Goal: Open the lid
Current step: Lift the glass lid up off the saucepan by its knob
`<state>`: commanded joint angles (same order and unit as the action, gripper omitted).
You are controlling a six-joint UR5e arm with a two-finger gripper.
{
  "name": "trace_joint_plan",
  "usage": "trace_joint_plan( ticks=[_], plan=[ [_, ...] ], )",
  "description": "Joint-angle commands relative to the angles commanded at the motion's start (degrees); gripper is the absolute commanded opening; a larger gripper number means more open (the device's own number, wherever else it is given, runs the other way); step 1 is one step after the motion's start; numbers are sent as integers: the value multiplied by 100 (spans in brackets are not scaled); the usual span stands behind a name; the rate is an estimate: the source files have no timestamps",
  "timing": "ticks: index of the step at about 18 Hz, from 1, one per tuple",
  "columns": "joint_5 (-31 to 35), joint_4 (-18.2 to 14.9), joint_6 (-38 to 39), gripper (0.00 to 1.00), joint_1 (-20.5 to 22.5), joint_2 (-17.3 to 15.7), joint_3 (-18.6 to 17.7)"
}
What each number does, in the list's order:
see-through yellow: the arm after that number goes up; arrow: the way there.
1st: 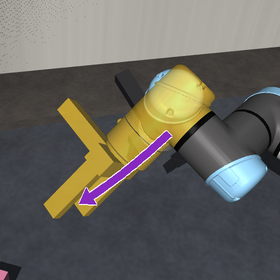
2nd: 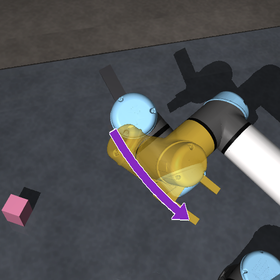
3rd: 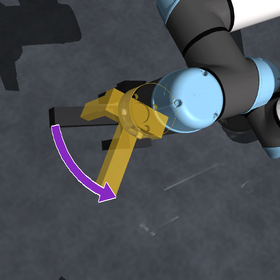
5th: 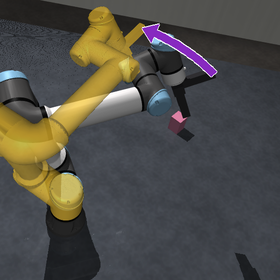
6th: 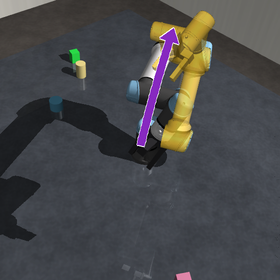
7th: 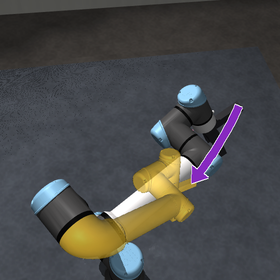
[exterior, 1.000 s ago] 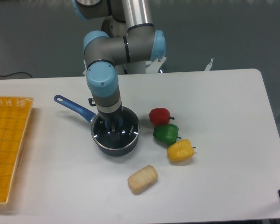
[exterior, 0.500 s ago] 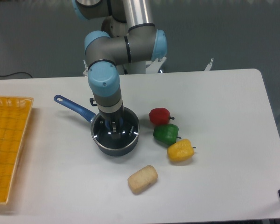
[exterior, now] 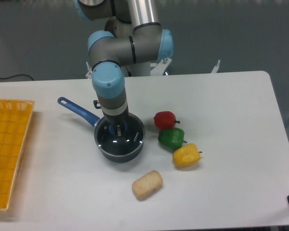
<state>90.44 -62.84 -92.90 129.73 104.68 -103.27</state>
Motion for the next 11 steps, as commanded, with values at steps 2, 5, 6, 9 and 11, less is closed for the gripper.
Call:
trace_joint_plan(
  ticks=[2,5,6,9,11],
  plan=[
    [9,-9,0,67,0,-9,35],
    [9,-44,0,67,35,-44,53],
    [17,-70,0,67,44,-53,79],
    [26,-210,0,67,79,-97,184],
    [26,-421,9,67,88,-105,325]
  ],
)
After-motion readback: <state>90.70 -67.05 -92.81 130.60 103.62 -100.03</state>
